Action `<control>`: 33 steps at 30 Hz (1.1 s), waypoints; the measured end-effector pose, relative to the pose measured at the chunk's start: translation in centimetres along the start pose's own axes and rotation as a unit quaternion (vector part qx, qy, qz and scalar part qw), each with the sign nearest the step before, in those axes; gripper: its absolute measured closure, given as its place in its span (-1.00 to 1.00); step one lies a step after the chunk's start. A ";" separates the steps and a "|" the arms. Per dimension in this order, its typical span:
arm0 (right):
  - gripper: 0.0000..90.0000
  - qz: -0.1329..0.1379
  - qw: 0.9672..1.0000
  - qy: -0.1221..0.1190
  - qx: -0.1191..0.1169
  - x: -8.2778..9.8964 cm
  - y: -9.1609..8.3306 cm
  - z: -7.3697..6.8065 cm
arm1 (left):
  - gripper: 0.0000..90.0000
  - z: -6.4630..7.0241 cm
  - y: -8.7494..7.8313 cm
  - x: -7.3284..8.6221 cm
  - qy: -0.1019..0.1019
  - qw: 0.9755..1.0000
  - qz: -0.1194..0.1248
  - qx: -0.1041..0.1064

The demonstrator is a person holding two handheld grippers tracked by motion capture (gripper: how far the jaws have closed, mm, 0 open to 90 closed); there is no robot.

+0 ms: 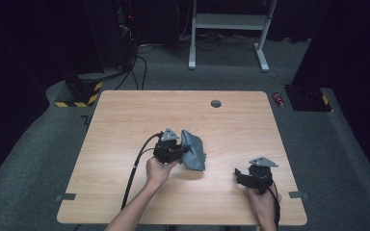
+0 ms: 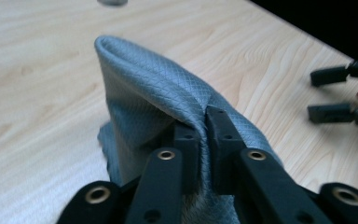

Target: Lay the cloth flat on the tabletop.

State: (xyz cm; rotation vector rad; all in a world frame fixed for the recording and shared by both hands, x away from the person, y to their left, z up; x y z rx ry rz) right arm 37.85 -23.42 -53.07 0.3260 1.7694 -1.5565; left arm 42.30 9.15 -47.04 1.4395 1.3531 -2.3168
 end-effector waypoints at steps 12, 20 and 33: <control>-0.30 0.005 1.000 -0.003 -0.002 0.0 -0.1 -0.1 | 0.29 -0.4 -0.6 2.4 -0.001 0.999 -0.030 -0.031; 0.21 0.018 0.998 -0.031 -0.044 -0.3 -0.8 -2.1 | 0.28 -0.5 -1.7 4.5 0.001 0.998 -0.031 -0.051; 0.23 0.046 0.974 -0.165 -0.151 -3.5 -0.4 -11.0 | 0.59 -0.7 -0.9 5.9 0.011 0.995 -0.059 -0.081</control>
Point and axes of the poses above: each handheld gripper's, and its own axes: y roughly forward along the jaws, x roughly out of its underside, z roughly to its right, the point moved 1 cm from there along y, roughly forward along the jaws, and after that the axes turned 4 degrees about -z, right-handed, at the moved point
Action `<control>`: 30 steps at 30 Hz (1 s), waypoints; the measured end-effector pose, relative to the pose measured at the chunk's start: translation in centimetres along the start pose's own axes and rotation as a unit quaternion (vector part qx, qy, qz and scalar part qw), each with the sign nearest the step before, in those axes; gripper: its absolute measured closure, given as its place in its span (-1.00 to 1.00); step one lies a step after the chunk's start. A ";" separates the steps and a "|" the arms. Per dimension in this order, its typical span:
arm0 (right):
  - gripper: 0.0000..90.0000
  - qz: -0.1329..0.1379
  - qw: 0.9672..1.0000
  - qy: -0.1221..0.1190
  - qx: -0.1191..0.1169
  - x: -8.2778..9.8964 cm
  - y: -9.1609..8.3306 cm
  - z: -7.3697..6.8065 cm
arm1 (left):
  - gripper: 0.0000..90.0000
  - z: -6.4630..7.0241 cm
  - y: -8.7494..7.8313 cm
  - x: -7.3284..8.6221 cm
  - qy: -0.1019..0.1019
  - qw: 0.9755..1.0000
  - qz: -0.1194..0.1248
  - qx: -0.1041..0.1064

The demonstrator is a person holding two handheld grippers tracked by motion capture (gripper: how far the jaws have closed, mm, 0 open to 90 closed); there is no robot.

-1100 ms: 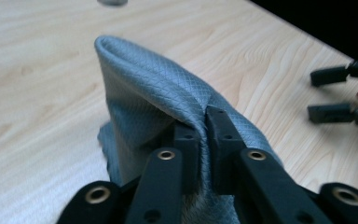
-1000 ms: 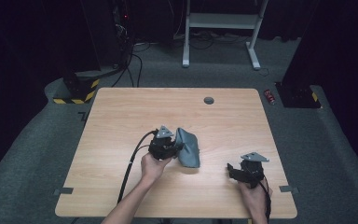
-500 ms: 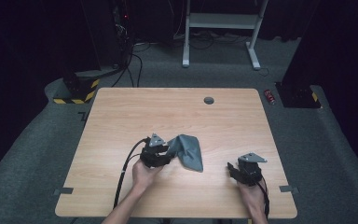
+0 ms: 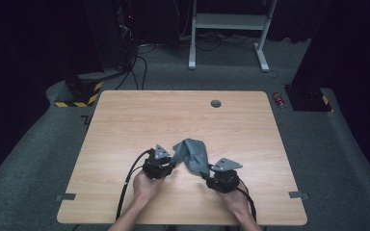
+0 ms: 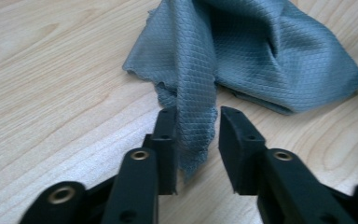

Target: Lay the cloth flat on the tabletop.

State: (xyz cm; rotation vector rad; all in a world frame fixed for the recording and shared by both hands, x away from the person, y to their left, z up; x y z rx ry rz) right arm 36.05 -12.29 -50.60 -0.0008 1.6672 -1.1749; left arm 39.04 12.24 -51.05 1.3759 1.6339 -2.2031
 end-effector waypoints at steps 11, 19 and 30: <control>0.54 -0.050 0.998 -0.027 0.010 -0.9 3.2 -0.9 | 0.98 -0.5 0.6 0.1 -0.002 1.000 -0.008 0.000; 0.99 -0.048 0.998 -0.044 0.017 -0.9 2.7 -0.6 | 0.99 -1.2 -0.9 0.0 -0.010 1.000 0.016 0.007; 0.99 0.002 0.999 0.003 0.043 -0.7 -1.9 2.9 | 0.99 -3.1 -4.5 -1.1 -0.022 0.998 0.052 -0.011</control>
Point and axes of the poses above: each handheld gripper's, and its own axes: y roughly forward along the jaws, x roughly out of its underside, z roughly to its right, the point moved 1 cm from there along y, roughly forward along the jaws, and after that the axes turned 4 degrees about -z, right-handed, at the moved point
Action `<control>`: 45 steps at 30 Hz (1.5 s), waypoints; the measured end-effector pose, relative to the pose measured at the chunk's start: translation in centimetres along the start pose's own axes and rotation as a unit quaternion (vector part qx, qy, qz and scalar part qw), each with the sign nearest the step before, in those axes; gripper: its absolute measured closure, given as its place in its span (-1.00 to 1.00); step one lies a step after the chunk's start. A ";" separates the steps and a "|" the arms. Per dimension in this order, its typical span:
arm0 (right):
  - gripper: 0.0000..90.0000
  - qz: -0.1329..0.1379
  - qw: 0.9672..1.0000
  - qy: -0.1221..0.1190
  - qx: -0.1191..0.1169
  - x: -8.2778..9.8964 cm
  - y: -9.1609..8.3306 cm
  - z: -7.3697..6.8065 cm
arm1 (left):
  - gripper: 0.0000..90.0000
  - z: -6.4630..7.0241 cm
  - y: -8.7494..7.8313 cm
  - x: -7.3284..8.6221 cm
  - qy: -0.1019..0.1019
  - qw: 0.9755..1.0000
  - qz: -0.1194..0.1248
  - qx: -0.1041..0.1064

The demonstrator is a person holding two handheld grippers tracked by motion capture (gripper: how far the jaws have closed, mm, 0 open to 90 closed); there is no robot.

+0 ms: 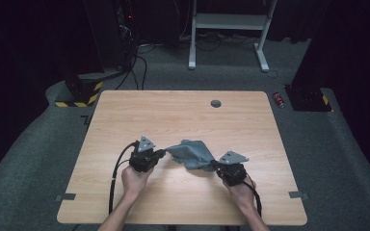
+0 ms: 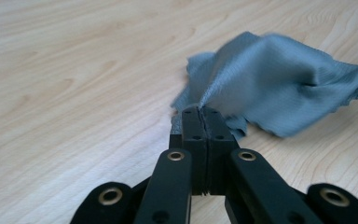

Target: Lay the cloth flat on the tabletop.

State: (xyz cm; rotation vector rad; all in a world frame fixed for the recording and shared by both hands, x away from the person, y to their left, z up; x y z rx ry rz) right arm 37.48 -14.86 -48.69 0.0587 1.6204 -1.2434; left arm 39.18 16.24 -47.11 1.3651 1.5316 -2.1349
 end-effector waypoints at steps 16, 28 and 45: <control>0.66 0.017 1.000 0.016 -0.016 1.3 -0.3 -0.2 | 0.82 0.9 1.6 1.5 0.014 0.999 -0.049 0.016; 0.71 -0.050 0.998 -0.024 -0.036 0.9 3.4 -1.7 | 0.44 0.3 2.6 3.5 -0.003 0.998 -0.059 -0.008; 0.92 -0.082 0.996 0.000 -0.038 -3.8 5.7 0.2 | -0.05 -0.1 3.3 5.3 -0.009 0.998 -0.033 -0.048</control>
Point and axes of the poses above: each handheld gripper's, and its own axes: y roughly forward along the jaws, x roughly out of its underside, z roughly to its right, the point moved 1 cm from there along y, roughly forward along the jaws, and after that the axes turned 4 degrees about -z, right-handed, at the moved point
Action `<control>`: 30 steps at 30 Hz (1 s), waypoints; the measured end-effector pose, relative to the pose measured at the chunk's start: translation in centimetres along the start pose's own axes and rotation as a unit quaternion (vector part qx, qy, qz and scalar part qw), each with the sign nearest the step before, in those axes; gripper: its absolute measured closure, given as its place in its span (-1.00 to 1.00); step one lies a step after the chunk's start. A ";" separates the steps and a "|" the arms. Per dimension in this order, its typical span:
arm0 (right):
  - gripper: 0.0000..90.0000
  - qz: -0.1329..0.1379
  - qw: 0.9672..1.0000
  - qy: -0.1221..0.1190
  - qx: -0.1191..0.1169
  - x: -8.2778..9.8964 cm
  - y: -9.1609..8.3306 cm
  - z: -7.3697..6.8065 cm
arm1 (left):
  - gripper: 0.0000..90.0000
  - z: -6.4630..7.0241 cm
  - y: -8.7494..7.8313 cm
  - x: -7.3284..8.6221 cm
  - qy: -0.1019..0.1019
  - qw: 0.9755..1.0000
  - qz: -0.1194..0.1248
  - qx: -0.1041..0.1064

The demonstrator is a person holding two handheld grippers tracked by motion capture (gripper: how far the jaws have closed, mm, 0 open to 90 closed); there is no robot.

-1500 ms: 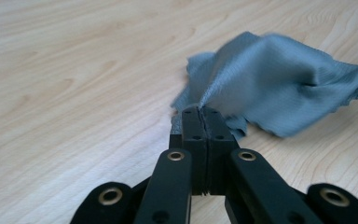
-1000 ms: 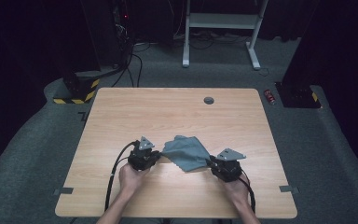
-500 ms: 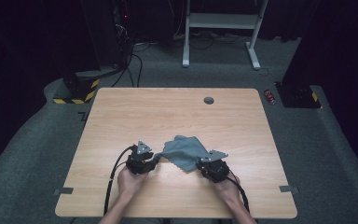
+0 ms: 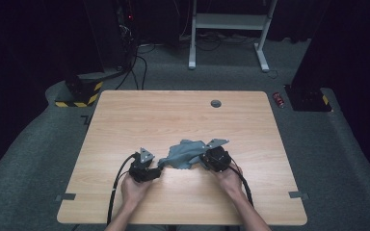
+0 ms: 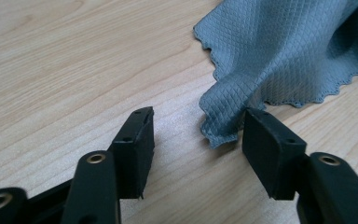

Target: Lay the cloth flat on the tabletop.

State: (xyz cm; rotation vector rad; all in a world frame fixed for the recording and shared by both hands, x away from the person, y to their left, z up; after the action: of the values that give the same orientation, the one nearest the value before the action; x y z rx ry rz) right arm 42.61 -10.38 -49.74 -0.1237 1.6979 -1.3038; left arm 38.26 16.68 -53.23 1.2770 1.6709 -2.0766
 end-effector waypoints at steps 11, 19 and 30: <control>0.94 0.012 1.000 0.021 0.013 -0.2 0.2 1.5 | -0.18 0.1 0.0 0.1 0.000 1.000 0.001 -0.002; 0.97 0.025 0.998 0.015 -0.061 0.2 -2.8 1.0 | -0.22 0.2 -0.1 0.2 0.000 1.000 0.000 -0.001; 0.76 -0.038 0.999 0.022 -0.031 -0.4 0.1 1.2 | -0.27 0.2 -0.1 0.2 0.001 1.000 -0.001 -0.001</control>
State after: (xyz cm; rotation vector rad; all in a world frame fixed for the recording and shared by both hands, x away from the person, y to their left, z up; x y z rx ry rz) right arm 43.75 -10.95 -49.58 -0.1995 1.7865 -1.3175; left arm 37.99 16.65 -53.35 1.2784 1.6744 -2.0749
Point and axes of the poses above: each handheld gripper's, and its own axes: y roughly forward along the jaws, x roughly out of its underside, z roughly to its right, the point moved 1 cm from there along y, roughly forward along the jaws, and after that the axes turned 4 degrees about -z, right-handed, at the moved point
